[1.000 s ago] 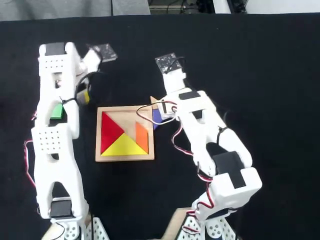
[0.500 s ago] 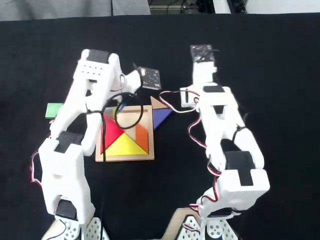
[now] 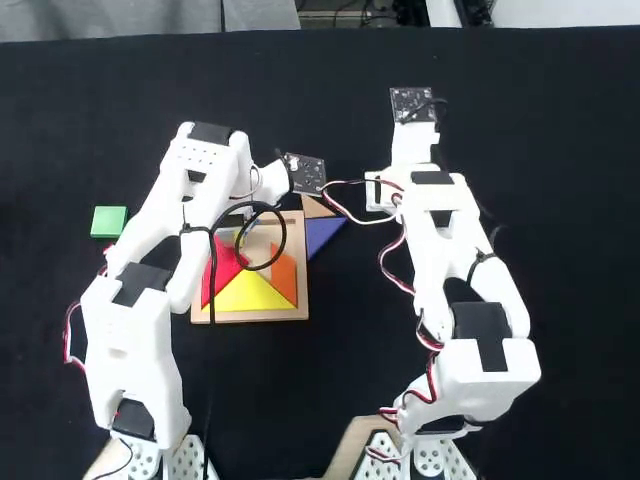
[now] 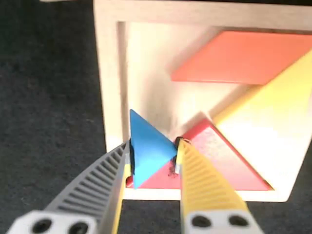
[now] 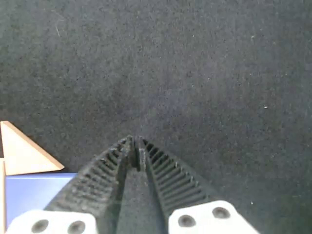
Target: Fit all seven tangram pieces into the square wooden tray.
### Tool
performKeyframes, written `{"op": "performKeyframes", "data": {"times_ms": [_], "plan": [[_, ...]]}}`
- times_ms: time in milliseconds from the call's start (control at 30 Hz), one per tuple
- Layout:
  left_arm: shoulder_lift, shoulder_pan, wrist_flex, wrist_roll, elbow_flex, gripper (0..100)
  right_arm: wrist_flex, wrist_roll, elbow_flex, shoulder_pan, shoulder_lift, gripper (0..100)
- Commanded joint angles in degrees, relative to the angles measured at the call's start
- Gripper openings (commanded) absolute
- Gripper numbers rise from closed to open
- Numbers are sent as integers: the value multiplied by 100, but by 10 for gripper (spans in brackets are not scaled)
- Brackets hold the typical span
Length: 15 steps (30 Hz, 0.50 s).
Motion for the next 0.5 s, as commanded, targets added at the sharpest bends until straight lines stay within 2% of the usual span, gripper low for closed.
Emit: {"op": "performKeyframes", "data": {"times_ms": [0,100,267,467], "plan": [[-369,31,-97,-26,-40,77,-105,-62,-312,62,-48,12],[-369,31,-105,-26,-75,82,-105,-62,-321,62,-48,12],[-369,-127,-105,-26,-40,203,-97,-62,-321,62,-48,12],[-396,-215,-70,-26,-92,188,-97,-62,-321,62,-40,12]]}}
